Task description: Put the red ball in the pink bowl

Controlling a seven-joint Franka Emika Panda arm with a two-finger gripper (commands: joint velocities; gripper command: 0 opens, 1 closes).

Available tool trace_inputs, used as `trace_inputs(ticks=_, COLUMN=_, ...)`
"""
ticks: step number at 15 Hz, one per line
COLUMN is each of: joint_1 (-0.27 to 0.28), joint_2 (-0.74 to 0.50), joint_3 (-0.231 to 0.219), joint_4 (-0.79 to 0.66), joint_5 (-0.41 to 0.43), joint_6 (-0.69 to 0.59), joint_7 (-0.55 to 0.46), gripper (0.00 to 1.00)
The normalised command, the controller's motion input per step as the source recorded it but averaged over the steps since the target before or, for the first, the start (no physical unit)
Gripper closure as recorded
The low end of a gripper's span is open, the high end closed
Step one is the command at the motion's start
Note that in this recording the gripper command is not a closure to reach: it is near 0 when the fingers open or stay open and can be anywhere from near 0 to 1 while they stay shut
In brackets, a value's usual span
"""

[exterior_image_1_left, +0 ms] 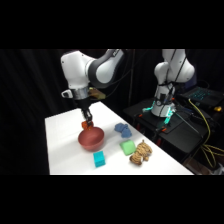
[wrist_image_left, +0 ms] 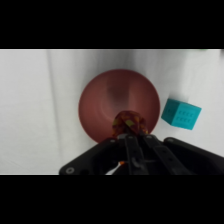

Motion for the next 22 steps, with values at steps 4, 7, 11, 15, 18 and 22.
trace_inputs(ticks=4, joint_1=-0.091, joint_2=0.15, joint_3=0.064, joint_4=0.04, joint_5=0.114, joint_6=0.2, joint_7=-0.24, gripper=0.18)
trace_inputs(ticks=7, joint_1=-0.109, joint_2=0.15, joint_3=0.076, joint_4=0.06, joint_5=0.113, joint_6=0.15, joint_7=-0.23, gripper=0.18)
trace_inputs(ticks=11, joint_1=-0.115, joint_2=0.09, joint_3=0.11, joint_4=0.11, joint_5=0.148, joint_6=0.05, joint_7=-0.25, gripper=0.0)
trace_inputs(ticks=15, joint_1=-0.075, joint_2=0.01, joint_3=0.072, joint_4=0.16, joint_5=0.115, joint_6=-0.12, joint_7=-0.17, gripper=0.0)
trace_inputs(ticks=18, joint_1=-0.091, joint_2=-0.03, joint_3=0.085, joint_4=0.16, joint_5=0.142, joint_6=-0.23, joint_7=-0.21, gripper=0.0)
trace_inputs(ticks=22, joint_1=-0.021, joint_2=-0.15, joint_3=0.014, joint_4=0.15, joint_5=0.045, joint_6=-0.31, joint_7=-0.07, gripper=0.0)
